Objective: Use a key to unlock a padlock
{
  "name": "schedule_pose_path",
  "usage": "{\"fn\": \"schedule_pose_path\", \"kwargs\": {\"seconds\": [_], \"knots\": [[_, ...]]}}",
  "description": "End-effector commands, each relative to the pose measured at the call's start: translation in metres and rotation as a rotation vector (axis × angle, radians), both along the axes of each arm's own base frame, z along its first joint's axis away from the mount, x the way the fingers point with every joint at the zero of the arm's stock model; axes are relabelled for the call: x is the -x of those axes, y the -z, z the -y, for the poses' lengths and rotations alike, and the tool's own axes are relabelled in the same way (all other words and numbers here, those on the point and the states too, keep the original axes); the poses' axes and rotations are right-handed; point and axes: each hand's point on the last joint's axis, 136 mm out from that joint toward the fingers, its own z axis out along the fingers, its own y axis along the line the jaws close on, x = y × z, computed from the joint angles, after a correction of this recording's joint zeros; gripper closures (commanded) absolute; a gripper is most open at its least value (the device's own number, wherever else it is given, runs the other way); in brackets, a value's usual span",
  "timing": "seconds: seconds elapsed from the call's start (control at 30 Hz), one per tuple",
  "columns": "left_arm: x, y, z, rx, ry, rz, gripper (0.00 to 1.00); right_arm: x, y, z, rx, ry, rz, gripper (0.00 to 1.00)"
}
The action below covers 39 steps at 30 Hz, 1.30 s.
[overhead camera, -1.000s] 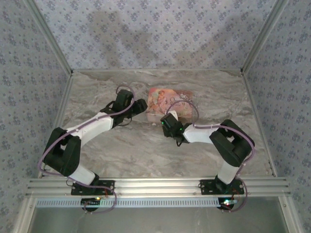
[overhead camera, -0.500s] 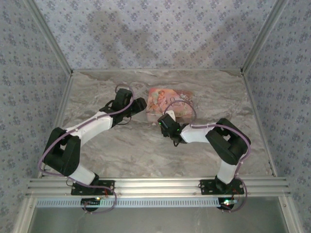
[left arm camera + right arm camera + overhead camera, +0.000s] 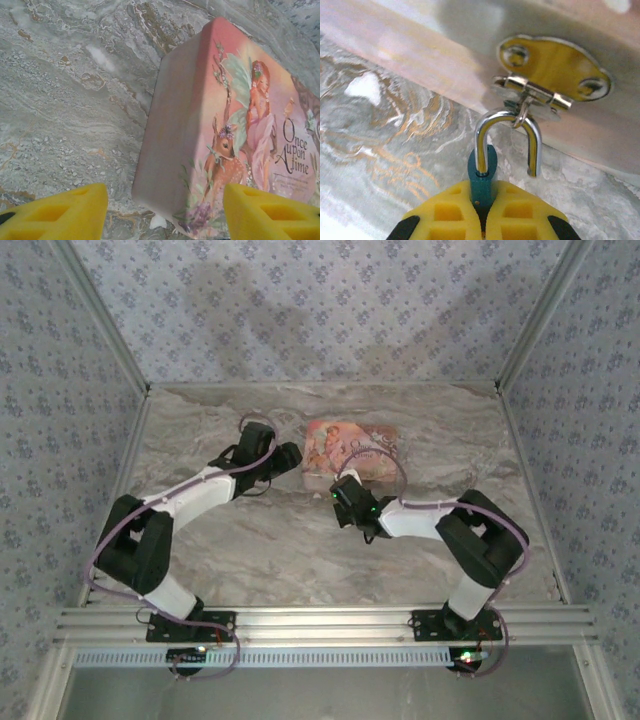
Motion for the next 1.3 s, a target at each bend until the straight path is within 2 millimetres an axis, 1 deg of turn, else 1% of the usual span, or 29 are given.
{"fn": "schedule_pose_path", "kwargs": {"seconds": [0.0, 0.07, 0.13, 0.33, 0.43, 0.5, 0.63, 0.87, 1.0, 1.13, 1.27], "knots": [[-0.011, -0.011, 0.004, -0.001, 0.022, 0.030, 0.38, 0.020, 0.001, 0.006, 0.064, -0.112, -0.055, 1.00], [-0.013, -0.008, 0.006, 0.000, 0.030, 0.024, 0.38, 0.027, -0.002, 0.002, 0.071, -0.183, -0.067, 1.00], [-0.015, -0.007, 0.007, -0.003, 0.038, 0.021, 0.38, 0.029, -0.004, 0.004, 0.102, -0.218, -0.064, 1.00], [-0.019, -0.001, 0.011, -0.005, 0.052, 0.008, 0.38, 0.035, -0.017, 0.000, 0.159, -0.362, -0.071, 1.00], [-0.020, 0.003, 0.012, -0.003, 0.059, 0.001, 0.38, 0.037, -0.014, 0.000, 0.174, -0.398, -0.109, 1.00], [-0.020, 0.006, 0.014, 0.001, 0.066, -0.008, 0.38, 0.039, -0.012, -0.004, 0.171, -0.427, -0.129, 1.00], [-0.018, 0.012, 0.018, 0.019, 0.084, -0.025, 0.38, 0.040, -0.008, -0.005, 0.214, -0.461, -0.180, 1.00], [-0.012, 0.025, 0.028, 0.064, 0.120, -0.064, 0.41, 0.038, -0.011, -0.004, 0.251, -0.486, -0.161, 1.00], [-0.010, 0.030, 0.032, 0.096, 0.126, -0.076, 0.43, 0.036, -0.016, -0.014, 0.279, -0.533, -0.130, 1.00], [-0.007, 0.033, 0.037, 0.122, 0.131, -0.092, 0.43, 0.029, -0.025, -0.030, 0.294, -0.591, -0.097, 1.00], [-0.004, 0.034, 0.041, 0.134, 0.139, -0.094, 0.44, 0.028, -0.031, -0.044, 0.298, -0.641, -0.088, 1.00]]}}
